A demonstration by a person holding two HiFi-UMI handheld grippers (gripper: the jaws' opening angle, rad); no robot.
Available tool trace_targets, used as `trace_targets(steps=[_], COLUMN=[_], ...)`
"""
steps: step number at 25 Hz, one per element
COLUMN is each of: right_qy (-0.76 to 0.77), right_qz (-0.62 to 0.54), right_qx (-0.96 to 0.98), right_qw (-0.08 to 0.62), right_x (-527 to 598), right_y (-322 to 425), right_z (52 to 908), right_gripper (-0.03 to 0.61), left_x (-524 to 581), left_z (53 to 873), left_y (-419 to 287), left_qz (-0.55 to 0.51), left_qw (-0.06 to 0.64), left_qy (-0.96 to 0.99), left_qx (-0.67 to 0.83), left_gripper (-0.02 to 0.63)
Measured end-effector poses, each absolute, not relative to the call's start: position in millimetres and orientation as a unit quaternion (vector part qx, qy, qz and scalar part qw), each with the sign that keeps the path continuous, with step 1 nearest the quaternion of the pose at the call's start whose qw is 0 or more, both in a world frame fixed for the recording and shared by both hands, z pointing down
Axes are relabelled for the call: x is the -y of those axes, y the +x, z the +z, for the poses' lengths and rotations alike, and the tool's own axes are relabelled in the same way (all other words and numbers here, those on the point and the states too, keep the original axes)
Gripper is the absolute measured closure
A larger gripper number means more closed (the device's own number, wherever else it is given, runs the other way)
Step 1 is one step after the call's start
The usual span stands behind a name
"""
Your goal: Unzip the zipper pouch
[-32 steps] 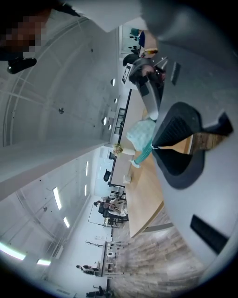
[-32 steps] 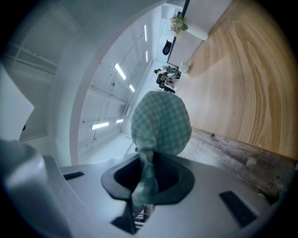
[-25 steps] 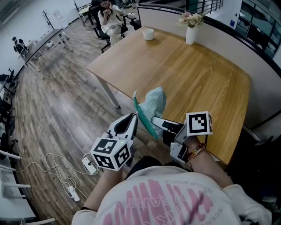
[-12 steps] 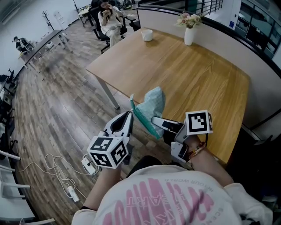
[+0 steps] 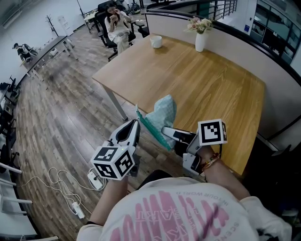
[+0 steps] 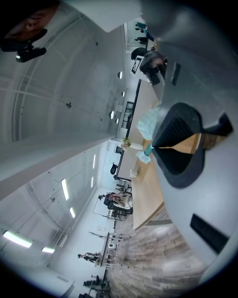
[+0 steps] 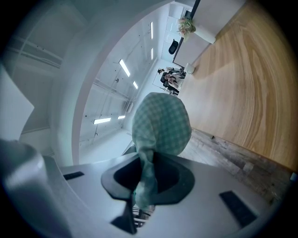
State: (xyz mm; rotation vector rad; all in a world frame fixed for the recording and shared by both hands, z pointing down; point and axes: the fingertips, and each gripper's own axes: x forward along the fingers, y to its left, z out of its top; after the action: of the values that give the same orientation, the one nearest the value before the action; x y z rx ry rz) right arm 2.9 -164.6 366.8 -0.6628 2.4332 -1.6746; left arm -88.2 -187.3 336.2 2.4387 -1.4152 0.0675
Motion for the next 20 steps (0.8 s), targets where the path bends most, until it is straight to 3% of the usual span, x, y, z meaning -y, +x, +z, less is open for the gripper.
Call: trace_targets(steps=[20], right_qy=[-0.203], right_qz=[-0.545], right_qx=[-0.812], right_qw=[0.054], right_x=[161], right_y=[-2], right_z=[367], right_gripper=[0.518], left_x=[192], left_z=[328], left_y=[-112], left_qz=[0.005], left_qw=[0.153], left_qy=[0.84], left_qx=[0.52], left_gripper=[0.598])
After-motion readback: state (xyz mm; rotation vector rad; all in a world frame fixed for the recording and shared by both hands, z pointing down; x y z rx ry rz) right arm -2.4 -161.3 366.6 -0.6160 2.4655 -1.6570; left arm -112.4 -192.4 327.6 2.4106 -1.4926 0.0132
